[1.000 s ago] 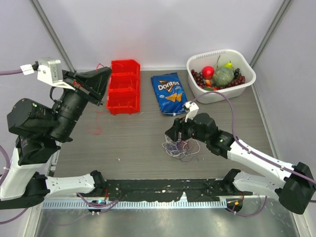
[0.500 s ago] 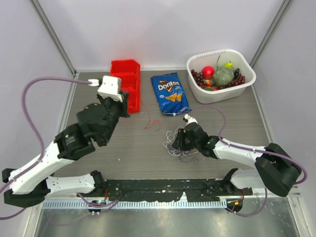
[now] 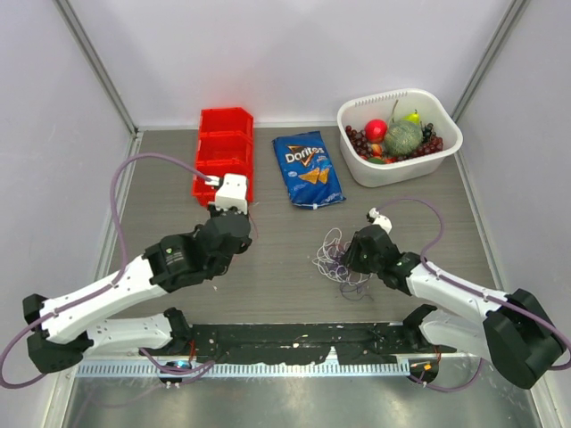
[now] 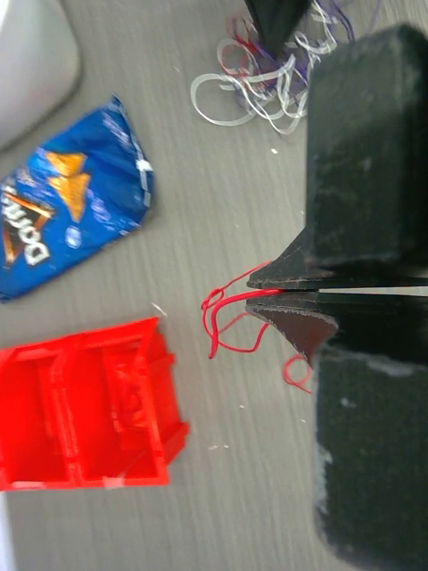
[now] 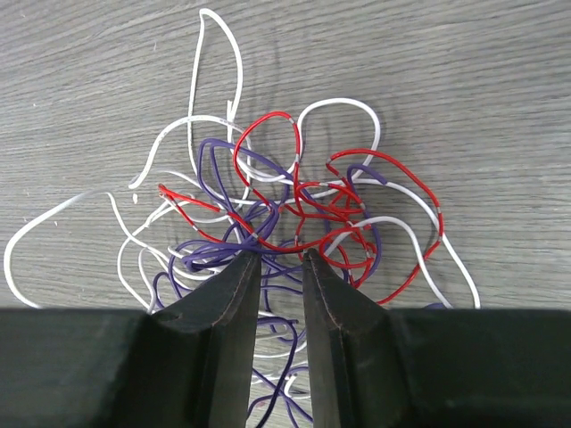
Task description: Untangle the cables
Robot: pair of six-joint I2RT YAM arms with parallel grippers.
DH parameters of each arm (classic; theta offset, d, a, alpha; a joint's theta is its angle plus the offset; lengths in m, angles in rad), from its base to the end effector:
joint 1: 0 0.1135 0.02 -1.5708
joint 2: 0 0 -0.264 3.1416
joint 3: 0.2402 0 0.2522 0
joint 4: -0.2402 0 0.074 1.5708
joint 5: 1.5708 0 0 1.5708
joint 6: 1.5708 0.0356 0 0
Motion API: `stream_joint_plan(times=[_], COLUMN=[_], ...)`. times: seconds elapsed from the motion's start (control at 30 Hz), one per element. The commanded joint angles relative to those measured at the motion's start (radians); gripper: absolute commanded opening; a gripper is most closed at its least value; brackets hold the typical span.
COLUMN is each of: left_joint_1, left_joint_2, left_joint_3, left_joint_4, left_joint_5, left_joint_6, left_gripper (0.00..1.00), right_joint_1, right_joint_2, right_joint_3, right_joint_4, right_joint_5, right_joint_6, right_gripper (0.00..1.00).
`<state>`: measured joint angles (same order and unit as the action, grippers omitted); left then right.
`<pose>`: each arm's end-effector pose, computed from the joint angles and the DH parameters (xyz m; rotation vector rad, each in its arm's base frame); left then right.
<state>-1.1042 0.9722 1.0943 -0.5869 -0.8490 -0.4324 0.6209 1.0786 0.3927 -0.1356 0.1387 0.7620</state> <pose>0.1112 -0.1615 0.3773 0.1197 1.8719 -0.1877 0.1633 0.1107 0.1574 0.2382 2.4266 0.4807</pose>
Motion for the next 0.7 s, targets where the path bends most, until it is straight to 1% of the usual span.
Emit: stream_joint_plan(times=[0.0,0.1,0.17,0.27,0.33,0.43,0.57,0.6,0.63,0.67], left_joint_1=[0.009,0.029,0.053,0.115,0.153,0.219,0.308,0.316,0.317,0.317], left_joint_2=[0.043,0.077,0.101,0.134,0.138,0.120,0.077,0.068,0.056,0.048], left_joint_3=[-0.040,-0.080,-0.100,-0.155,-0.197,-0.273,-0.372,-0.391,-0.404,-0.413], left_joint_4=[-0.125,-0.181,-0.256,-0.313,-0.329,-0.282,-0.170,-0.151,-0.140,-0.134], left_joint_5=[-0.035,-0.041,-0.036,-0.012,-0.005,0.028,0.139,0.149,0.153,0.153], left_joint_6=[-0.211,-0.305,-0.440,-0.583,-0.640,-0.680,-0.698,-0.710,-0.718,-0.732], left_gripper=[0.00,0.00,0.05,0.05,0.04,0.04,0.06,0.08,0.15,0.25], right_joint_1=[-0.006,-0.007,-0.007,-0.006,-0.007,-0.007,-0.007,-0.007,-0.006,-0.007], right_joint_2=[-0.054,-0.065,-0.065,-0.062,-0.060,-0.062,-0.063,-0.063,-0.063,-0.063], right_joint_3=[0.015,0.018,0.021,0.020,0.015,0.009,0.009,0.011,0.011,0.012], right_joint_4=[-0.025,-0.027,-0.027,-0.025,-0.022,-0.021,-0.018,-0.016,-0.018,-0.019], right_joint_5=[0.044,0.039,0.027,0.013,0.007,-0.004,-0.008,-0.007,-0.010,-0.011], right_joint_6=[-0.023,-0.026,-0.029,-0.027,-0.027,-0.030,-0.035,-0.036,-0.039,-0.039], right_gripper=[0.31,0.31,0.31,0.31,0.31,0.31,0.31,0.31,0.31,0.31])
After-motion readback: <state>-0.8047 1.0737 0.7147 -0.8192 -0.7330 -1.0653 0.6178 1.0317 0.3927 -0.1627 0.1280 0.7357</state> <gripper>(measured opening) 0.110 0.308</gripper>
